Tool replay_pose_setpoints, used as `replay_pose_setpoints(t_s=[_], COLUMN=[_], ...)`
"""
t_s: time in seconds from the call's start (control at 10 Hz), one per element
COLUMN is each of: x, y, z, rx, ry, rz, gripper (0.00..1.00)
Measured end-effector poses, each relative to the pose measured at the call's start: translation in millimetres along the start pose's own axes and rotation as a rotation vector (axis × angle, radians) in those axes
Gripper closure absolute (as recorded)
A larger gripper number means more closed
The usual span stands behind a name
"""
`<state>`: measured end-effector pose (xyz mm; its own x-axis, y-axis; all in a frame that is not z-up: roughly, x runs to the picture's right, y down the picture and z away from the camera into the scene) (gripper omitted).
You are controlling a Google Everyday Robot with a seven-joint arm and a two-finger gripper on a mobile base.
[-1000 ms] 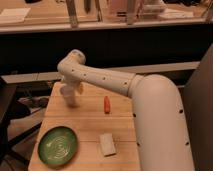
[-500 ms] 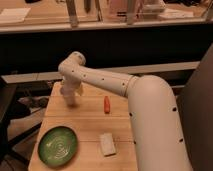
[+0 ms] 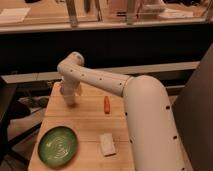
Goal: Pick up the ceramic cup
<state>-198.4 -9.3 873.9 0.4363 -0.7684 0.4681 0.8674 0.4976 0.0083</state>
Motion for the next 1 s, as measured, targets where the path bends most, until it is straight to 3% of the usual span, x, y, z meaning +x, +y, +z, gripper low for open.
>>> replay_pose_setpoints(t_s=[0.4, 0.8, 1.0], x=[4.2, 11.2, 15.3], y=[-1.0, -3.6, -8.0], z=[7.3, 7.8, -3.0], rx=[0.001, 0.000, -0.002], ry=[-0.005, -0.006, -0.004], rz=[-0.008, -0.013, -0.026], gripper=[0.33, 0.70, 0.92])
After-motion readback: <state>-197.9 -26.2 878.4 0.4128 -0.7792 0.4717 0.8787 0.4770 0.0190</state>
